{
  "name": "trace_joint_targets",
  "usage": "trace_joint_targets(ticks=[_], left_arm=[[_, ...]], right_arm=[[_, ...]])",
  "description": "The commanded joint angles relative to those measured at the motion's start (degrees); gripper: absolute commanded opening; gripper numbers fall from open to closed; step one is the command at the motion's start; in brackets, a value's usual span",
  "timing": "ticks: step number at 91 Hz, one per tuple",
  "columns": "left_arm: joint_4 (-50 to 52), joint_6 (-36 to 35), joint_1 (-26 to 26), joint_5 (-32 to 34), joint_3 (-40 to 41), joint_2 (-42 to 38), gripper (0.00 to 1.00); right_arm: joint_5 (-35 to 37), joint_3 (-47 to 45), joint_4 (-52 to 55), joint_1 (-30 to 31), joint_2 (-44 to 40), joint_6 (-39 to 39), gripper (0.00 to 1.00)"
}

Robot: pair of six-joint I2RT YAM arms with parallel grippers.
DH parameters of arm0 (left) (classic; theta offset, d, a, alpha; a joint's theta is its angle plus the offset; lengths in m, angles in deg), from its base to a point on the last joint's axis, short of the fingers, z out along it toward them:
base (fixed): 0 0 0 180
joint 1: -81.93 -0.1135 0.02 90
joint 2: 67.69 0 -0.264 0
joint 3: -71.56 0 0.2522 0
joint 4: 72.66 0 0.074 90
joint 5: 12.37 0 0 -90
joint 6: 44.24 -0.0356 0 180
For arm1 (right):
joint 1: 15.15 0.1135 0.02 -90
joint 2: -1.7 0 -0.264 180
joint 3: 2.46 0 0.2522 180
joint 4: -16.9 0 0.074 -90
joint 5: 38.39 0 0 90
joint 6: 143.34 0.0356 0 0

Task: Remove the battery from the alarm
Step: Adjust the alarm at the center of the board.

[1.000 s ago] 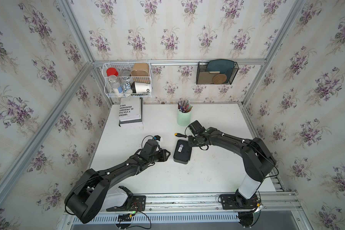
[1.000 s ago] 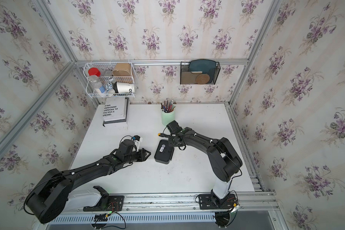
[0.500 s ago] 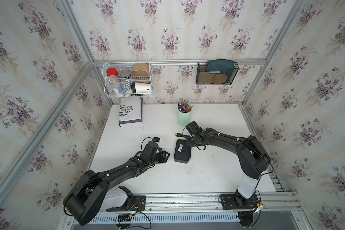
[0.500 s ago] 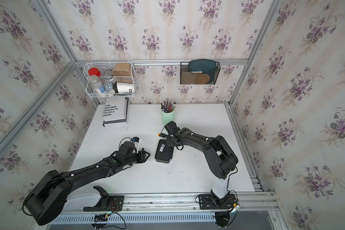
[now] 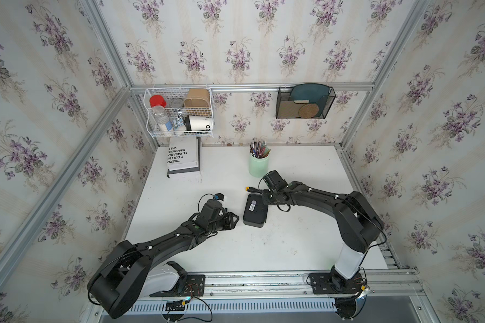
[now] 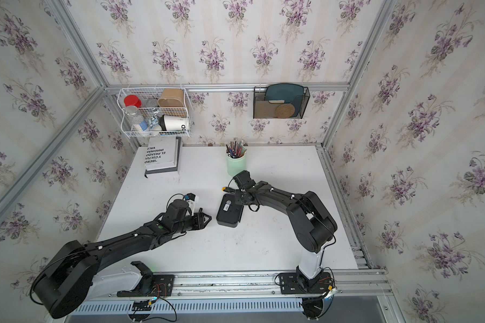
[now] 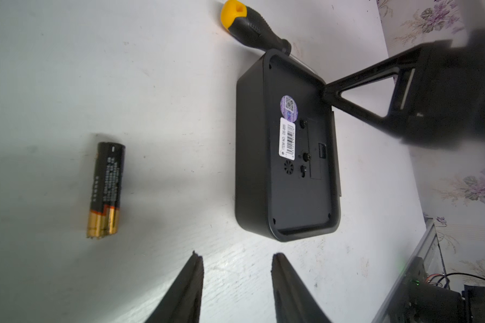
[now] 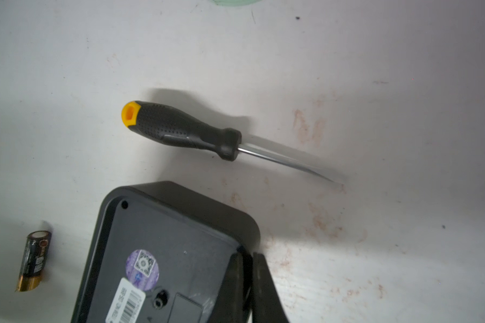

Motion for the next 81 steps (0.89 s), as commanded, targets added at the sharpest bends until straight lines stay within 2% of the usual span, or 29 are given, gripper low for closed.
trace_joint_targets(ticks=[1, 11, 14, 19, 24, 39, 47, 81], left_arm=[[-0.75, 2.03, 0.58, -1.97, -0.12, -0.53, 0.48], [-1.44, 4.72, 2.64, -1.00, 1.01, -2.33, 0.54], [-2.58, 5.74, 2.92, -0.87, 1.75, -2.86, 0.59], [-5.40, 7.57, 3.05, -1.03, 3.37, -3.48, 0.73], [-9.61, 9.67, 3.11, -1.01, 5.09, -3.23, 0.79], [-18.52, 13.12, 4.32, -1.40, 6.93, 0.15, 0.82], [-23.08, 14.65, 4.51, -2.08, 7.96, 2.28, 0.83], [-23.45, 15.21, 7.58, -0.50, 4.71, 7.50, 0.83]], right_arm=[[-1.30, -1.01, 1.05, 0.00, -0.39, 1.18, 0.07], [-3.38, -2.47, -0.99, -0.01, -2.42, 2.73, 0.01], [-4.10, -3.29, -2.05, -0.01, -3.30, 3.21, 0.00], [-5.18, -4.13, -2.96, -0.01, -4.37, 3.81, 0.00], [-6.33, -4.75, -3.76, -0.04, -4.82, 4.22, 0.00], [-11.24, -9.48, -8.61, -1.55, -5.68, 7.02, 0.00], [-10.17, -12.37, -9.77, -1.89, -6.69, 7.57, 0.00], [-12.47, -19.67, -16.35, -2.66, -8.39, 9.34, 0.00]])
